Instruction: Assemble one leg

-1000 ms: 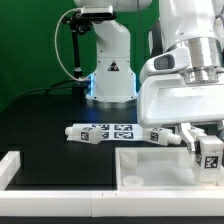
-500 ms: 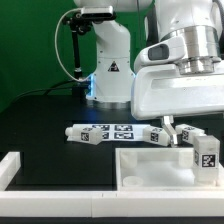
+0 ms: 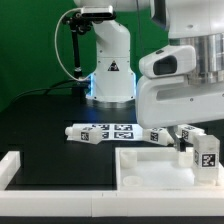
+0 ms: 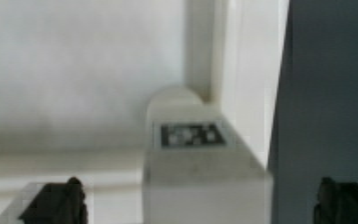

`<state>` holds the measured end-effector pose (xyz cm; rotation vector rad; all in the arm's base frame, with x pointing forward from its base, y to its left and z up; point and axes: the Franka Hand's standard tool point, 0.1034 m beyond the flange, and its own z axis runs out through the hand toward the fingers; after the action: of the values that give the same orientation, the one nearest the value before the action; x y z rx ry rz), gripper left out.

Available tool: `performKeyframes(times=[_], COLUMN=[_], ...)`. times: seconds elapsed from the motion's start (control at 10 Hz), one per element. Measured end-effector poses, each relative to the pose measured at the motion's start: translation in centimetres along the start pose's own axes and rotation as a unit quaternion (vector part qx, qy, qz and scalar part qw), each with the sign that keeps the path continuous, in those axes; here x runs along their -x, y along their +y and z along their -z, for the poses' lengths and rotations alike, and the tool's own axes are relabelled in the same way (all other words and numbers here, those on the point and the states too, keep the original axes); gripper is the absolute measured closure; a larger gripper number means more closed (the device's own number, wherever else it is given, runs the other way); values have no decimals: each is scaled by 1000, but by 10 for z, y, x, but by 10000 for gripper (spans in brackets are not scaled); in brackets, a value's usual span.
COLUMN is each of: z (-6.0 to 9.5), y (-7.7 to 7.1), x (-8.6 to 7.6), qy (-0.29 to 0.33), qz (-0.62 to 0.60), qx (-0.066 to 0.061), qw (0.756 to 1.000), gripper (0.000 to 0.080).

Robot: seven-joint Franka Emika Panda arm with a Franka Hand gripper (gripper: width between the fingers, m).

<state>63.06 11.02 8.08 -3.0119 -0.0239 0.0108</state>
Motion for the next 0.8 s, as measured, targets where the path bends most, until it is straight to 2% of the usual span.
performKeyframes(times=[0.2,0.4,0.5,0.6,0.8], z=[1,0,0,0,-1], y=[0,0,1,2,1], x=[-4,-3,-3,-3,-4], qy=[7,6,6,6,11], qz=[-10,-48,-79,-114,-196], qx=[0,-1,0,0,0], qw=[1000,999,997,993,981], gripper=[151,396,396,512,512])
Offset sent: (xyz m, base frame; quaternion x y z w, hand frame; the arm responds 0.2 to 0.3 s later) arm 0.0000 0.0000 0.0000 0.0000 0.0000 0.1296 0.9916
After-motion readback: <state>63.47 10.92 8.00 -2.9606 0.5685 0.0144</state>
